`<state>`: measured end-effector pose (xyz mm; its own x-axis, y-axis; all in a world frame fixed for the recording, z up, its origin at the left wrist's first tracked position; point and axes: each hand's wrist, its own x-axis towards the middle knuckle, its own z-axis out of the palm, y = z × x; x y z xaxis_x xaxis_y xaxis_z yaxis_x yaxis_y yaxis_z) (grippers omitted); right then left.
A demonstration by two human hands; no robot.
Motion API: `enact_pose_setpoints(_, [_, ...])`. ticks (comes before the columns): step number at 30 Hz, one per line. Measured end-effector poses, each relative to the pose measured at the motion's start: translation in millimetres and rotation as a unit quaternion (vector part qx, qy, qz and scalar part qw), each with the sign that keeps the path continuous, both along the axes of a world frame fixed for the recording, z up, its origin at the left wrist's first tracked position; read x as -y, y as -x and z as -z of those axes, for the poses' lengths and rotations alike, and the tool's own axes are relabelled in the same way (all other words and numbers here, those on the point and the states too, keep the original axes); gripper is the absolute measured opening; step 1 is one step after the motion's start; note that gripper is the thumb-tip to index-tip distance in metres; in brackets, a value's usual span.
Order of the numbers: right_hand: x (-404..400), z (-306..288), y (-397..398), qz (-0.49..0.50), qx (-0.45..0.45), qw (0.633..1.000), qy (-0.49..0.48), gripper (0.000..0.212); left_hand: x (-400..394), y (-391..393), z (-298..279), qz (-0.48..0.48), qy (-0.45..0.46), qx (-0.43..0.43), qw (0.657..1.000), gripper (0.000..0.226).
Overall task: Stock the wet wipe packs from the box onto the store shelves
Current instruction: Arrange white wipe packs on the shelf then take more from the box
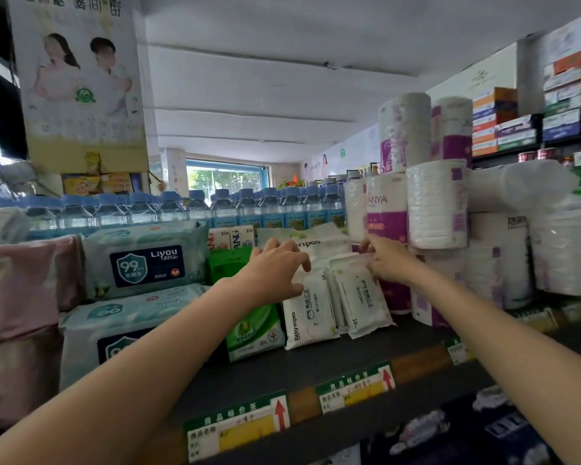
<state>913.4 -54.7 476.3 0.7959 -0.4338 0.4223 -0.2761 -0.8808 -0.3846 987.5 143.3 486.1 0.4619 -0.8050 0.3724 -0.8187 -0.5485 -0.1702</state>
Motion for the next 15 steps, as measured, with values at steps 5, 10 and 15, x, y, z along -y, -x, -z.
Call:
enact_pose_setpoints(5, [-26, -8, 54, -0.001, -0.013, 0.999, 0.051, 0.039, 2, 30, 5, 0.068, 0.027, 0.0, 0.997, 0.032])
enact_pose_setpoints(10, [-64, -3, 153, 0.061, -0.036, 0.994, 0.086, 0.032, 13, 97, 17, 0.206, 0.087, -0.028, 0.974, 0.026])
enact_pose_setpoints(15, [-107, 49, 304, 0.162, -0.191, 0.967, 0.056, 0.019, 33, 214, 80, 0.368, 0.043, -0.124, 0.92, 0.024])
